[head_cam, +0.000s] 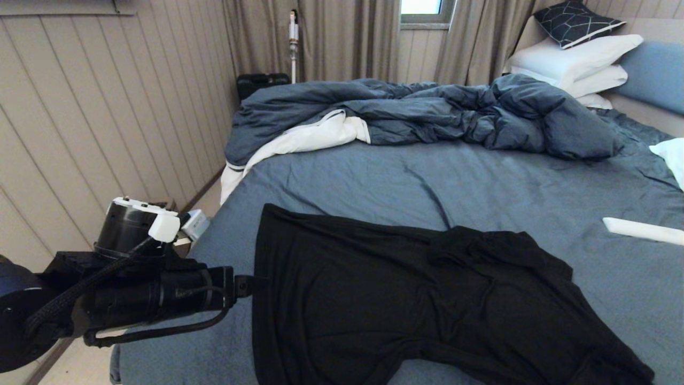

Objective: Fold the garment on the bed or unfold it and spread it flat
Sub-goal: Unford the black T-shirt

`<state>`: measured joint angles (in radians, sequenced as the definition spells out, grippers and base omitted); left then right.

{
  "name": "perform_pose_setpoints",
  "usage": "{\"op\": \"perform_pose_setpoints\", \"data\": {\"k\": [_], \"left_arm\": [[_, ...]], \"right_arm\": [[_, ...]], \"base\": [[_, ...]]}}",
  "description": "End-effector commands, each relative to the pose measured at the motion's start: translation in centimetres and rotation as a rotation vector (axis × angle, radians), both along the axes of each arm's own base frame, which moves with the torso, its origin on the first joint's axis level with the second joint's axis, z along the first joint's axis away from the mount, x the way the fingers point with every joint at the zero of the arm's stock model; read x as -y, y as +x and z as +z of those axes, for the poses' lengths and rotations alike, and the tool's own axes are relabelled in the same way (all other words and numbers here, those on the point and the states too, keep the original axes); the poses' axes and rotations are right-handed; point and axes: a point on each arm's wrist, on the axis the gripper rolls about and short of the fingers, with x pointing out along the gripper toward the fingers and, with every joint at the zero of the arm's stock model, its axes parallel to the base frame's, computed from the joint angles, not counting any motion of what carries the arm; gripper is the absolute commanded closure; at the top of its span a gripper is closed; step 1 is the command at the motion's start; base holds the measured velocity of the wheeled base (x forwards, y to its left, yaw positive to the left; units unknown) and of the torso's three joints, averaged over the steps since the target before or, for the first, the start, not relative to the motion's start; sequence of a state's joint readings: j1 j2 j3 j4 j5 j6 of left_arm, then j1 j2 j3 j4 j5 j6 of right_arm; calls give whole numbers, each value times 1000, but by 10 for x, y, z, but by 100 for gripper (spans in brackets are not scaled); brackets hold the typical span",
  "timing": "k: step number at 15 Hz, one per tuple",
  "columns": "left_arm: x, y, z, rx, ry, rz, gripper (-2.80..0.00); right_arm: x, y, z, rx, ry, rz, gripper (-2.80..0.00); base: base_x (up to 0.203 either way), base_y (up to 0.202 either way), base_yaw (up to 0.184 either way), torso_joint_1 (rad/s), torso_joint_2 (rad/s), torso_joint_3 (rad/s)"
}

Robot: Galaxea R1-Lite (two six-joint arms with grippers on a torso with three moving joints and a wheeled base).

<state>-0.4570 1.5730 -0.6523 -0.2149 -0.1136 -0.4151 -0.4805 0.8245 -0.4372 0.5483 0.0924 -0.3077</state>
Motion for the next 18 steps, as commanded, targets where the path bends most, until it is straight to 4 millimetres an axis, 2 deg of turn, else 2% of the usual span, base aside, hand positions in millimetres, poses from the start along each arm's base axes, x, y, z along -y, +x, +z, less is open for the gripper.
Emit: {"op": "perform_pose_setpoints", "data": {"k": [1, 5, 7, 10, 11, 18], "left_arm": [[0, 0, 0, -4, -4, -1, -280], [0, 0, -1, -6, -4, -1, -280], [0, 0, -1, -8, -1, -2, -280], [0, 0, -1, -8, -1, -2, -280], [0, 0, -2, -9, -1, -2, -280], [1, 1, -1, -4, -4, -1, -280]], "right_arm": [[2, 4, 9, 17, -18, 6, 0], [17, 34, 26, -93, 26, 20, 0], [14, 30, 26, -207, 82, 38, 0], [7, 18, 20, -206, 78, 49, 0], [6, 16, 21, -190, 70, 59, -280], [2, 14, 36, -96, 39, 92, -280]], "base": [[0, 0, 0, 0, 0, 0], [0, 0, 0, 0, 0, 0], [0, 0, 0, 0, 0, 0], [0, 0, 0, 0, 0, 0], [0, 0, 0, 0, 0, 0], [0, 0, 0, 0, 0, 0]]}}
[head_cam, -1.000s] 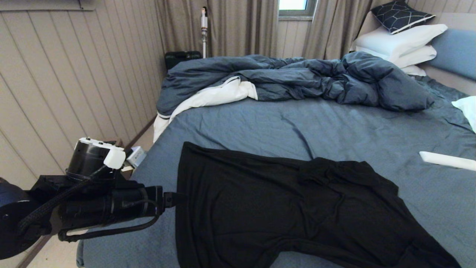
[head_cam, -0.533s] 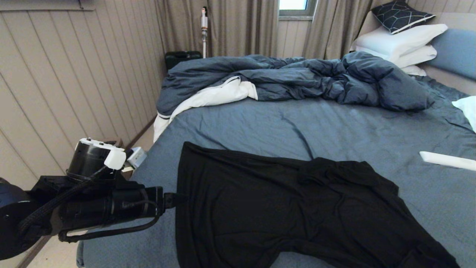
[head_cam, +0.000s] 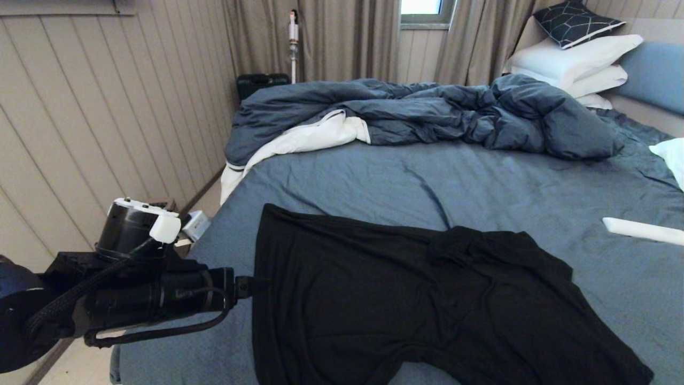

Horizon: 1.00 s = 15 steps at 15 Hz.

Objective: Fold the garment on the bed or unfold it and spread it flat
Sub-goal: Unford the black T-shirt

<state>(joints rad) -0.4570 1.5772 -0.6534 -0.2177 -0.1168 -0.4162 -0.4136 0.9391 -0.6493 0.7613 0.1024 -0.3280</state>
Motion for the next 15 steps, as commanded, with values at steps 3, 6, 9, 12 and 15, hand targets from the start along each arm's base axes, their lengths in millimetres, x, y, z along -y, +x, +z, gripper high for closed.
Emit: {"op": "perform_pose_setpoints", "data": {"k": [3, 6, 9, 12, 15], "left_arm": [[3, 11, 11, 31, -22, 15, -280], [5, 25, 28, 34, -28, 36, -280], [6, 35, 37, 12, -8, 41, 0], [16, 59, 39, -36, 23, 34, 0], [29, 88, 16, -88, 67, 24, 0]], "right_arm": [[14, 36, 24, 64, 45, 21, -280], [39, 94, 36, 58, 130, 1, 0], [60, 144, 46, 102, 191, -11, 0], [76, 181, 41, 89, 220, -24, 0], [87, 215, 23, 61, 250, -43, 0]], "base": [[0, 0, 0, 0, 0, 0], [0, 0, 0, 0, 0, 0], [0, 0, 0, 0, 0, 0], [0, 0, 0, 0, 0, 0], [0, 0, 0, 0, 0, 0]]}}
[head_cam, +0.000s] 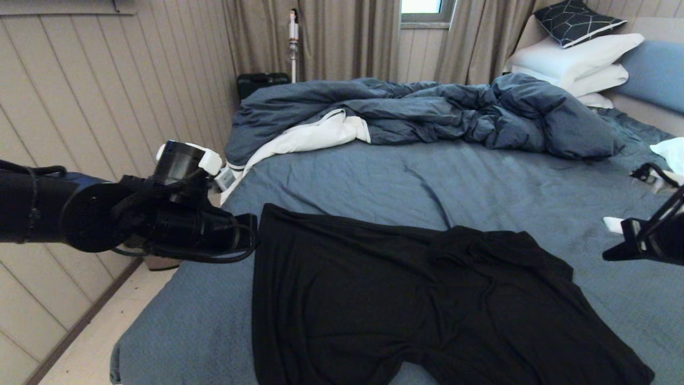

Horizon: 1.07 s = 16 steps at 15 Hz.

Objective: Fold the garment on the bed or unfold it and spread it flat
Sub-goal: Unford the black T-shirt

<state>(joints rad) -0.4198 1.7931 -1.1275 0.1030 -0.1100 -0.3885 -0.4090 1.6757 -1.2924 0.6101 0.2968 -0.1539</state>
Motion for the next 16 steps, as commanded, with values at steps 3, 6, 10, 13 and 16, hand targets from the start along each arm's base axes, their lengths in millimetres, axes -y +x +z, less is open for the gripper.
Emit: {"op": "perform_pose_setpoints", "data": {"k": [3, 6, 10, 13, 16], "left_arm": [[17, 37, -38, -79, 30, 5, 0], [27, 59, -47, -72, 34, 7, 0], [32, 71, -52, -67, 37, 5, 0], [33, 74, -52, -66, 37, 5, 0], [33, 73, -51, -65, 33, 6, 0]], "right_arm": [[-9, 53, -39, -84, 53, 59, 0], [-33, 87, -46, -55, 53, 112, 0], [-67, 118, -54, -34, 2, 172, 0], [-80, 129, -63, -51, -17, 191, 0], [-80, 126, -54, -29, -33, 183, -280]], "base": [[0, 0, 0, 0, 0, 0], [0, 0, 0, 0, 0, 0], [0, 0, 0, 0, 0, 0], [0, 0, 0, 0, 0, 0], [0, 0, 0, 0, 0, 0]]}}
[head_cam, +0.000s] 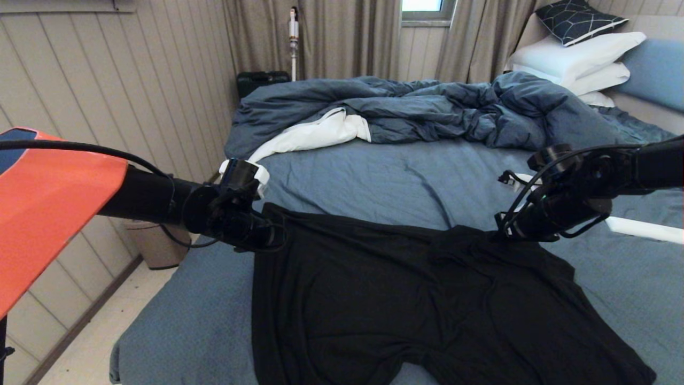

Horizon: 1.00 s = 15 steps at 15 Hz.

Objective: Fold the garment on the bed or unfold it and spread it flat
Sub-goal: Unford the black T-shirt

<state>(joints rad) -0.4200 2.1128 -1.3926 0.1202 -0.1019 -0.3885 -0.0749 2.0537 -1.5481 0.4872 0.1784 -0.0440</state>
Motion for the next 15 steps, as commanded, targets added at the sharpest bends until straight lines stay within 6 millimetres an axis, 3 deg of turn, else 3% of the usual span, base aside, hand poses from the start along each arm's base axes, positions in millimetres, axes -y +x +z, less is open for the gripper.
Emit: {"op": "perform_pose_setpoints", "data": {"k": [1, 4, 9, 10, 15], "left_arm": [[0, 0, 0, -3, -1, 1, 0], [0, -1, 1, -2, -3, 3, 0], [0, 0, 0, -4, -3, 3, 0], [0, 0, 0, -4, -4, 4, 0], [0, 0, -1, -5, -4, 4, 0]], "right_arm": [[0, -3, 8, 21, -10, -4, -280], [0, -8, 18, 43, -16, -8, -280], [0, 3, -10, -29, -10, -4, -280], [-1, 4, -10, -29, -9, -1, 0], [-6, 4, -7, -17, -10, 8, 0]], "base": [[0, 0, 0, 0, 0, 0], [0, 0, 0, 0, 0, 0], [0, 0, 0, 0, 0, 0], [0, 0, 0, 0, 0, 0], [0, 0, 0, 0, 0, 0]]}}
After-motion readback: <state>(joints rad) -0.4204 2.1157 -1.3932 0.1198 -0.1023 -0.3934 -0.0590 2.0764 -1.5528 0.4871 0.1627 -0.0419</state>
